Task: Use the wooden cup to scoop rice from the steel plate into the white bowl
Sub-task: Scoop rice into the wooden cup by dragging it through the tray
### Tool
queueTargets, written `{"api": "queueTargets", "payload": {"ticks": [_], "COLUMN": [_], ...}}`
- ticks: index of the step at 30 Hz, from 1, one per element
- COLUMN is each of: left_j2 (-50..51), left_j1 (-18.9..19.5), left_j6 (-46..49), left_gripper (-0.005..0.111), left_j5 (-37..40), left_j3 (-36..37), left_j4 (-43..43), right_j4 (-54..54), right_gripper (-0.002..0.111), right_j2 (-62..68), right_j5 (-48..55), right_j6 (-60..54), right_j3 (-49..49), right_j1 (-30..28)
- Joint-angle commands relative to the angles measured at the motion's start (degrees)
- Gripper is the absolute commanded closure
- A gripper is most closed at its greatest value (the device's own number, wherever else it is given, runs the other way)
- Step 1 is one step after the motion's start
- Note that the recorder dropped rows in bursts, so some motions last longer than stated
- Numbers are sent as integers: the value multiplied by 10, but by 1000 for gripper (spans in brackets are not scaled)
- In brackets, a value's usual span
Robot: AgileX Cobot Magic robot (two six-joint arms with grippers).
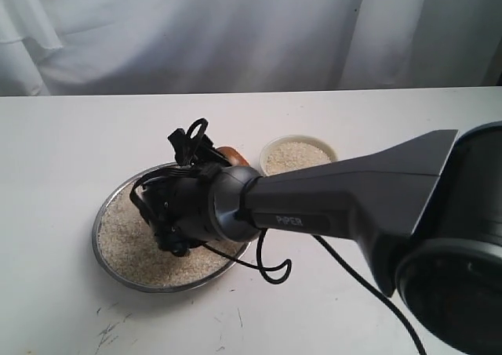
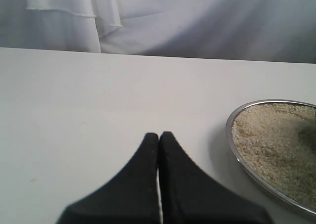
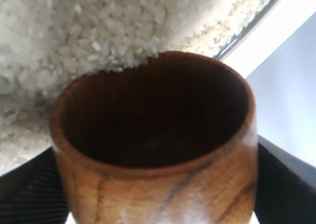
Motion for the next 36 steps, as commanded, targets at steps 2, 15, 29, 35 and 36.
{"api": "queueTargets", "payload": {"ticks": [2, 15, 29, 35, 36], "left_j2": [-2, -2, -2, -2, -2], "left_j1": [-2, -2, -2, -2, -2], "left_j6": [0, 0, 0, 0, 0], "left_gripper": [107, 107, 107, 107, 107], "left_j5": [-4, -4, -4, -4, -4], "left_j3": [3, 3, 3, 3, 3], "left_j4": [0, 0, 0, 0, 0], "right_j4": [3, 27, 34, 34, 34], "right_gripper": [108, 108, 108, 108, 108], "right_j2": [-2, -2, -2, -2, -2], "right_j5": [-9, -22, -36, -44, -47], "right_j6": [0, 5, 45, 62, 65], "right_j3": [-4, -4, -4, -4, -4], "right_j1": [16, 40, 56, 56, 56]}}
